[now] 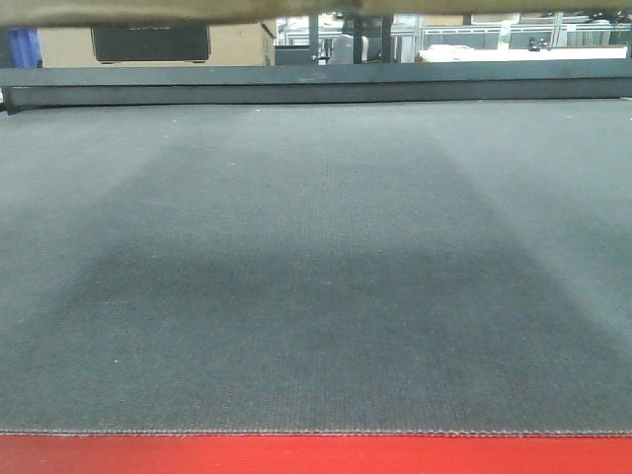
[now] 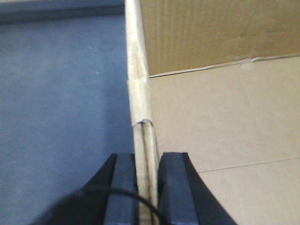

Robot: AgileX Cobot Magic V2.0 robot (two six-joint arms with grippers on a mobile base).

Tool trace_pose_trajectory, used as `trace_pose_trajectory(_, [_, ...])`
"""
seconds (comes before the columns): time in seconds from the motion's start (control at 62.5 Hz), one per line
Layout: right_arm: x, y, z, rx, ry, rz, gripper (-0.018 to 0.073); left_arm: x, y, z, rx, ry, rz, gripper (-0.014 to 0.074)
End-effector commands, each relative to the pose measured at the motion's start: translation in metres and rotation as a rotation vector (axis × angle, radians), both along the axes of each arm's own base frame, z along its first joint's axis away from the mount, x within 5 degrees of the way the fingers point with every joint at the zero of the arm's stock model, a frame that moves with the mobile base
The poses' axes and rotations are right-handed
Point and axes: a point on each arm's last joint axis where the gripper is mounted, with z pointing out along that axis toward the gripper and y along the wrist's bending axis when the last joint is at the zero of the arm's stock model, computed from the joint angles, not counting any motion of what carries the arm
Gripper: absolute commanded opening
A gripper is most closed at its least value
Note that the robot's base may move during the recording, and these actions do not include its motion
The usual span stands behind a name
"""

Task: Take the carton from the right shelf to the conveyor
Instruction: 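Lower the carton onto the belt and open both grippers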

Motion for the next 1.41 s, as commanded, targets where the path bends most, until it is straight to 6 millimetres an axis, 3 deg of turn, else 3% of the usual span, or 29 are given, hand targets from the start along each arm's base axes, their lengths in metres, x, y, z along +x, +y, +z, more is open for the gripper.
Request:
trace_pose_trajectory(0.0, [0.011,0.002,-0.001,-0.023,-0.024,-0.001,-0.0067,0.009,0.019,-0.007,0.035,-0.006,0.055,-0.0017])
trace_pose_trajectory(0.144, [0.049,0.017,-0.025,-0.05,0.04,-0.006,-0.0067,0.037,0.033,-0.046,0.039,0.044,0.086,-0.0017])
trace_pose_trajectory(0.288, [0.089,0.031,-0.053,-0.068,0.082,-0.013,-0.0067,0.063,0.033,-0.088,0.06,0.067,0.07,-0.0017])
trace_pose_trajectory(0.496, [0.134,0.045,-0.102,-0.151,0.181,-0.024,-0.0067,0.094,0.026,-0.125,0.071,0.078,0.034,-0.0017])
trace_pose_trajectory(0.704, [0.152,0.051,-0.13,-0.179,0.253,-0.022,-0.0062,0.112,0.022,-0.142,0.112,0.082,0.015,0.0])
trace_pose_trajectory(0.784, [0.152,0.052,-0.131,-0.181,0.258,-0.022,0.0031,0.115,0.022,-0.147,0.119,0.096,0.015,0.009])
trace_pose_trajectory(0.832, [0.152,0.052,-0.131,-0.183,0.262,-0.021,0.0123,0.116,0.022,-0.147,0.12,0.098,0.015,0.0192])
trace_pose_trajectory(0.976, [0.148,0.05,-0.127,-0.183,0.262,-0.021,0.054,0.115,0.022,-0.143,0.12,0.1,0.023,0.0617])
trace_pose_trajectory(0.992, [0.147,0.05,-0.126,-0.182,0.26,-0.021,0.0576,0.115,0.022,-0.141,0.118,0.101,0.026,0.0629])
trace_pose_trajectory(1.12, [0.138,0.046,-0.112,-0.169,0.226,-0.022,0.0558,0.109,0.025,-0.122,0.098,0.096,0.051,0.0546])
trace_pose_trajectory(1.248, [0.122,0.04,-0.089,-0.144,0.165,-0.024,0.0503,0.092,0.028,-0.093,0.064,0.024,0.056,0.0527])
trace_pose_trajectory(1.328, [0.107,0.034,-0.071,-0.126,0.119,-0.026,0.0399,0.076,0.032,-0.077,0.061,-0.019,0.055,0.0524])
trace_pose_trajectory(1.392, [0.091,0.027,-0.056,-0.124,0.087,-0.029,0.0247,0.06,0.036,-0.065,0.073,-0.051,0.047,0.0501])
